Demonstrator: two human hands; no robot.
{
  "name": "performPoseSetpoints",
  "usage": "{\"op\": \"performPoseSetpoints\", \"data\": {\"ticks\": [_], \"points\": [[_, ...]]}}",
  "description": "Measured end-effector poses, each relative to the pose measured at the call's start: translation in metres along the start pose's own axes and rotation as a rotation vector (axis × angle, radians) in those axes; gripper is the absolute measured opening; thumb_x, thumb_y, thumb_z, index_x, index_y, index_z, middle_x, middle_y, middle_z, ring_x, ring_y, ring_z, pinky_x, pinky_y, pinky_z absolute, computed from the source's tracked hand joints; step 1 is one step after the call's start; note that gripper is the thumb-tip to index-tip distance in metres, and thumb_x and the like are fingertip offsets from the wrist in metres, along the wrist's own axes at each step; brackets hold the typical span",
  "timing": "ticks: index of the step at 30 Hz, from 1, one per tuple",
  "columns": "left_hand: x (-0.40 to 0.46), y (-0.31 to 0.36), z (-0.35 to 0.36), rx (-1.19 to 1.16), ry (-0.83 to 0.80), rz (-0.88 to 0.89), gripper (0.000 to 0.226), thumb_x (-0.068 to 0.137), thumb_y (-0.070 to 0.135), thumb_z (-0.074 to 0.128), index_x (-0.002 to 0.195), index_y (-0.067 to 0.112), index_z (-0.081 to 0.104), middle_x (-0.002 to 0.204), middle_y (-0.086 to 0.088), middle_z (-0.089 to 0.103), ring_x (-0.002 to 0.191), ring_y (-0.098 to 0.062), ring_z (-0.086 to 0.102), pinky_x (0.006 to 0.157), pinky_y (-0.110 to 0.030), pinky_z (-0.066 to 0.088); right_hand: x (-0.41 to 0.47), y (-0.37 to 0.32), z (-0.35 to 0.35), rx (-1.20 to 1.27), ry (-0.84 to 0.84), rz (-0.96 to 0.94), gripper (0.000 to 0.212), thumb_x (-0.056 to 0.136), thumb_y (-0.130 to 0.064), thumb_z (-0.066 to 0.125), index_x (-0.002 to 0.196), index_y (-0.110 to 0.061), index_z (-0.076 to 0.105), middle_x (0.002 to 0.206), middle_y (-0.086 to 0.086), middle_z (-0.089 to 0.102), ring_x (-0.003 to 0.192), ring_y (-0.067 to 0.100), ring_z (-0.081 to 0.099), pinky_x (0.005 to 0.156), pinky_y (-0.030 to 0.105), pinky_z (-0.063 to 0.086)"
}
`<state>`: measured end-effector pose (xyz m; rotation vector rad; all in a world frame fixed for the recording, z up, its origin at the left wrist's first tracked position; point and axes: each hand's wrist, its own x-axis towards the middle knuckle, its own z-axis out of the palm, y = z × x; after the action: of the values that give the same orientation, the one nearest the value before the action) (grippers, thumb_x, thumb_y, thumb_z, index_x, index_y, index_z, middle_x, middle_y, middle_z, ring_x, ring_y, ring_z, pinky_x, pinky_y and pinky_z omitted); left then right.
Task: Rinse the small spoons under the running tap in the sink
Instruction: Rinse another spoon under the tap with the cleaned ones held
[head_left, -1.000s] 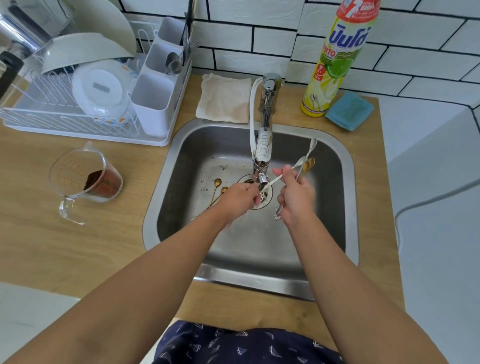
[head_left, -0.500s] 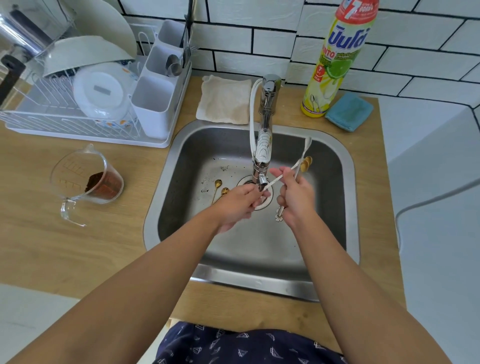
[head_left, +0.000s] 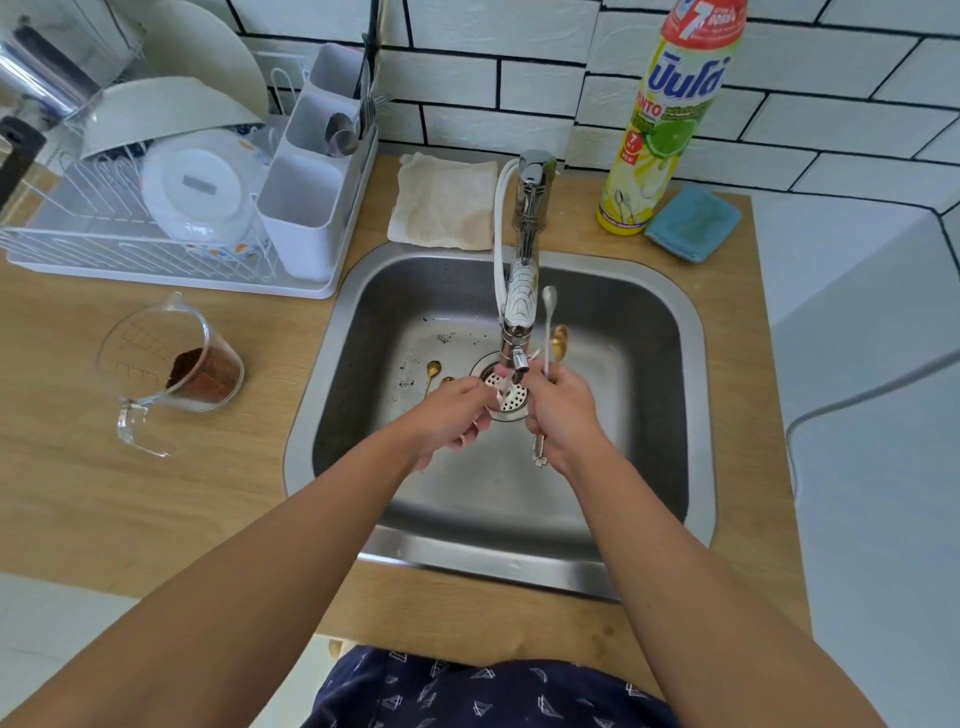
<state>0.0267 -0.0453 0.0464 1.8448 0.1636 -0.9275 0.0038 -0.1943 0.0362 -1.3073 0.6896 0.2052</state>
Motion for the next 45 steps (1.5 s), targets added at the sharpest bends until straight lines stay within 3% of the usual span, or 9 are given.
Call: {"op": "performPoseSetpoints", "data": {"ticks": [11, 18, 22, 25, 28, 31, 37, 41, 45], "points": [[-0.035, -0.028, -0.015, 0.189, 0.05, -0.012, 0.034, 0.105, 0.042, 0.039, 0.089, 0.018, 0.057, 0.068, 0.002, 0.047, 0.056, -0.012, 0.033, 0.042, -0.023, 0.026, 0.008, 0.021, 0.016, -0.16, 0.139, -0.12, 0.011, 0.097, -0.018, 0.068, 0.09, -0.019, 0.077, 0.07, -0.023, 0.073, 0.059, -0.009, 0.06, 0.062, 0.017, 0.042], [-0.038, -0.024, -0.008, 0.178, 0.041, -0.03, 0.034, 0.105, 0.042, 0.039, 0.087, 0.017, 0.055, 0.07, -0.001, 0.045, 0.057, -0.013, 0.031, 0.043, -0.023, 0.024, 0.004, 0.031, 0.005, -0.181, 0.061, -0.137, 0.01, 0.086, -0.028, 0.08, 0.092, -0.023, 0.075, 0.061, -0.024, 0.063, 0.056, -0.002, 0.055, 0.065, 0.022, 0.045], [-0.036, -0.015, -0.002, 0.154, 0.028, -0.015, 0.035, 0.105, 0.042, 0.04, 0.087, 0.016, 0.055, 0.068, 0.001, 0.044, 0.055, -0.013, 0.031, 0.042, -0.023, 0.024, 0.005, 0.024, 0.006, -0.115, 0.099, -0.139, 0.02, 0.101, -0.027, 0.062, 0.09, -0.02, 0.078, 0.084, -0.014, 0.08, 0.057, -0.009, 0.062, 0.065, 0.022, 0.042], [-0.034, -0.007, -0.001, 0.148, 0.024, -0.021, 0.035, 0.105, 0.041, 0.039, 0.087, 0.016, 0.053, 0.068, 0.0, 0.042, 0.053, -0.013, 0.029, 0.041, -0.022, 0.024, 0.004, 0.025, 0.007, -0.125, 0.039, -0.162, 0.018, 0.101, -0.029, 0.061, 0.096, -0.022, 0.077, 0.075, -0.018, 0.075, 0.05, -0.007, 0.056, 0.058, 0.017, 0.039], [-0.036, -0.007, -0.004, 0.138, 0.007, -0.034, 0.035, 0.106, 0.041, 0.039, 0.088, 0.015, 0.053, 0.067, 0.0, 0.041, 0.052, -0.013, 0.028, 0.042, -0.024, 0.023, 0.002, 0.026, 0.003, -0.207, -0.011, -0.195, 0.008, 0.089, -0.032, 0.077, 0.091, -0.026, 0.073, 0.063, -0.023, 0.061, 0.057, -0.005, 0.054, 0.061, 0.015, 0.046], [-0.04, -0.009, -0.004, 0.099, -0.012, -0.049, 0.033, 0.106, 0.039, 0.04, 0.088, 0.015, 0.054, 0.066, 0.001, 0.04, 0.051, -0.012, 0.026, 0.043, -0.025, 0.021, 0.008, 0.023, 0.002, -0.222, 0.043, -0.18, 0.013, 0.096, -0.026, 0.07, 0.087, -0.022, 0.078, 0.075, -0.022, 0.076, 0.073, -0.008, 0.067, 0.074, 0.022, 0.046], [-0.035, -0.01, -0.011, -0.015, 0.035, -0.13, 0.046, 0.103, 0.048, 0.04, 0.087, 0.013, 0.064, 0.058, 0.004, 0.04, 0.049, -0.011, 0.027, 0.043, -0.023, 0.022, 0.004, 0.021, 0.007, 0.048, -0.006, -0.082, 0.028, 0.109, -0.027, 0.049, 0.102, -0.016, 0.073, 0.086, -0.002, 0.082, 0.037, 0.0, 0.045, 0.04, 0.013, 0.035], [-0.032, -0.018, -0.011, 0.05, 0.153, -0.023, 0.041, 0.101, 0.045, 0.05, 0.087, 0.011, 0.066, 0.069, -0.002, 0.05, 0.063, -0.017, 0.042, 0.055, -0.028, 0.037, 0.002, 0.023, 0.005, -0.069, -0.05, -0.06, 0.019, 0.096, -0.032, 0.072, 0.109, -0.018, 0.075, 0.056, -0.02, 0.062, 0.04, 0.001, 0.04, 0.043, 0.014, 0.032], [-0.033, -0.025, -0.008, 0.105, 0.161, 0.043, 0.031, 0.101, 0.042, 0.053, 0.091, 0.015, 0.064, 0.076, -0.003, 0.057, 0.07, -0.018, 0.049, 0.059, -0.03, 0.044, -0.001, 0.021, 0.011, -0.083, -0.041, -0.115, 0.008, 0.096, -0.025, 0.071, 0.094, -0.023, 0.079, 0.065, -0.014, 0.069, 0.043, -0.002, 0.047, 0.048, 0.011, 0.035]]}}
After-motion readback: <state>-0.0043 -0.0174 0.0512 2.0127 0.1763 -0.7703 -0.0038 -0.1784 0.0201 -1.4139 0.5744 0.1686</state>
